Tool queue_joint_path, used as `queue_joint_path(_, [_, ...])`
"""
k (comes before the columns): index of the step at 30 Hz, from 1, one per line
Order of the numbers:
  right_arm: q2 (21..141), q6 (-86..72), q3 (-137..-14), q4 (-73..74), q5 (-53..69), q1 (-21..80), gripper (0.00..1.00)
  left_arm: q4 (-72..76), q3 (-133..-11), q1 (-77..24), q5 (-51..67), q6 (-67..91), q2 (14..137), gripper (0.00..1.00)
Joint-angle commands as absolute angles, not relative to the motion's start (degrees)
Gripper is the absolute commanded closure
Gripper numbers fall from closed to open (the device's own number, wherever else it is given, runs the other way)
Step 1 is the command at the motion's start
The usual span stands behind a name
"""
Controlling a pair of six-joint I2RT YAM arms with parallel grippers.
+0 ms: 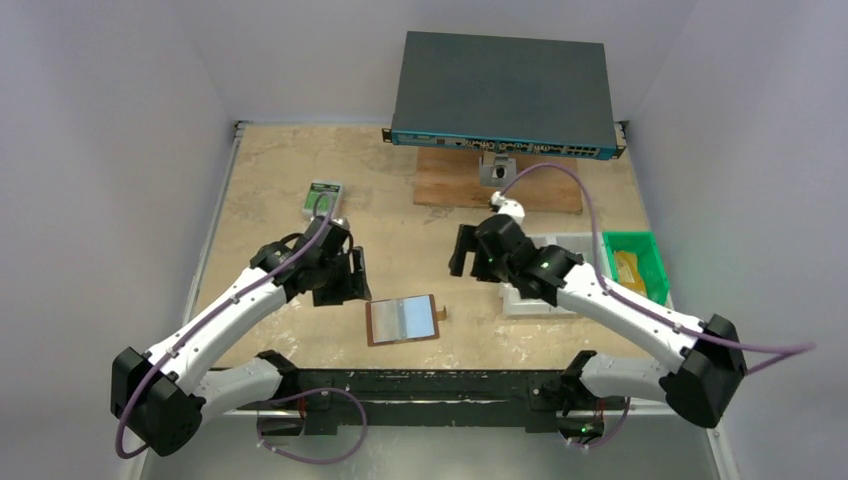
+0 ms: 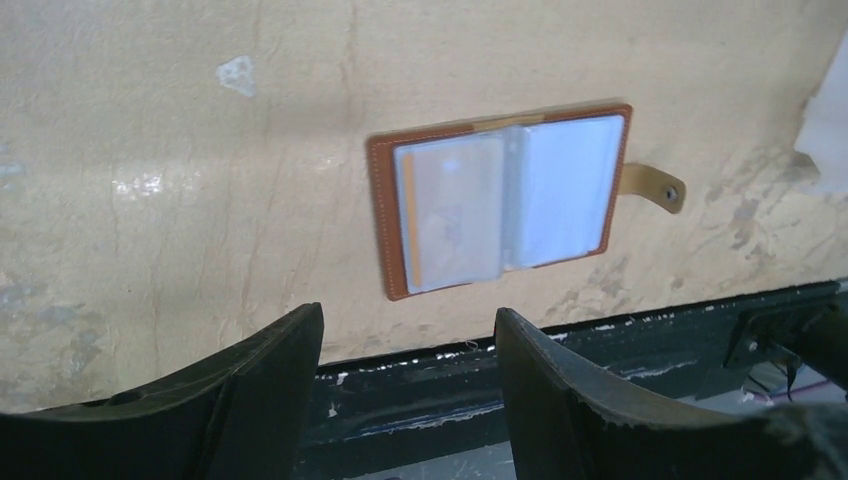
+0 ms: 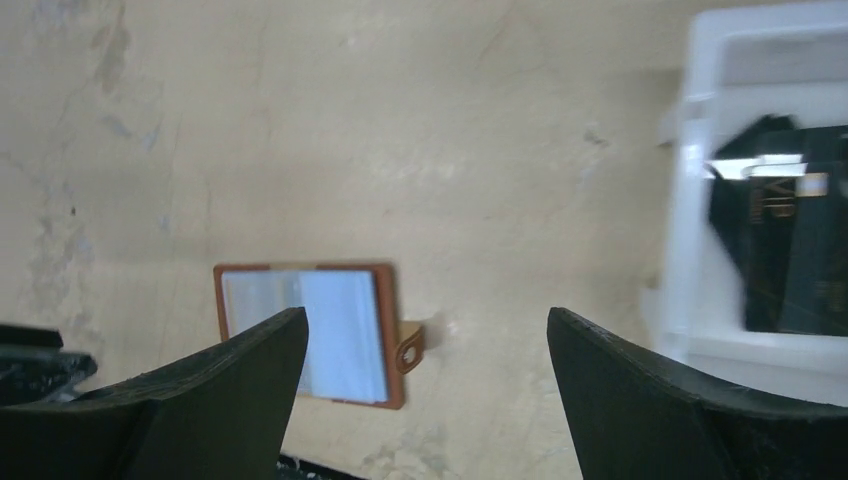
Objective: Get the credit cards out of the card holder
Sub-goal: Place the credit card in the storage box, then remove the credit card from the card holder.
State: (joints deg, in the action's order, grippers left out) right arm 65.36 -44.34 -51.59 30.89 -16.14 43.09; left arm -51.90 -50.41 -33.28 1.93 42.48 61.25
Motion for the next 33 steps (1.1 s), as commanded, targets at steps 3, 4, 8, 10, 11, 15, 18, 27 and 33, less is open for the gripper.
queue_joint_path(3, [75.63, -50.58, -55.02, 24.73, -16.03, 55.60, 0.19, -52.72, -47.25, -29.55, -0.81, 46.00, 60.22, 0.36])
queue_joint_path(4, [77.10, -50.95, -55.62, 23.97, -15.96, 57.12, 0.25, -52.70, -46.75, -29.04, -1.09, 46.18, 60.19, 0.36])
queue_joint_path(8, [83.33, -51.99, -58.41, 21.32, -15.54, 62.70, 0.42, -52.56, -45.03, -26.36, -0.81, 46.33, 59.95, 0.36])
queue_joint_path(10, [86.70, -51.99, -60.47, 21.47, -15.61, 64.37, 0.43, -52.70, -44.47, -24.96, -0.52, 46.20, 59.95, 0.36])
queue_joint_path(11, [88.27, -51.92, -61.33, 21.53, -15.72, 65.17, 0.43, -52.62, -44.14, -24.43, -0.31, 46.08, 59.88, 0.36])
queue_joint_path(15, [94.01, -51.55, -64.79, 21.13, -15.33, 67.29, 0.43, -51.83, -42.81, -23.19, 1.40, 45.88, 59.46, 0.36])
queue_joint_path(18, [97.72, -51.50, -66.78, 21.51, -15.00, 68.10, 0.43, -51.23, -42.01, -22.62, 2.11, 45.88, 59.08, 0.36])
queue_joint_path(27, [105.23, -50.60, -70.25, 21.73, -15.23, 68.72, 0.43, -50.44, -41.66, -22.48, 3.66, 45.45, 59.00, 0.36])
queue_joint_path(33, [107.58, -50.08, -72.10, 22.58, -15.52, 68.73, 0.43, -50.22, -41.31, -22.41, 4.26, 45.36, 59.06, 0.37])
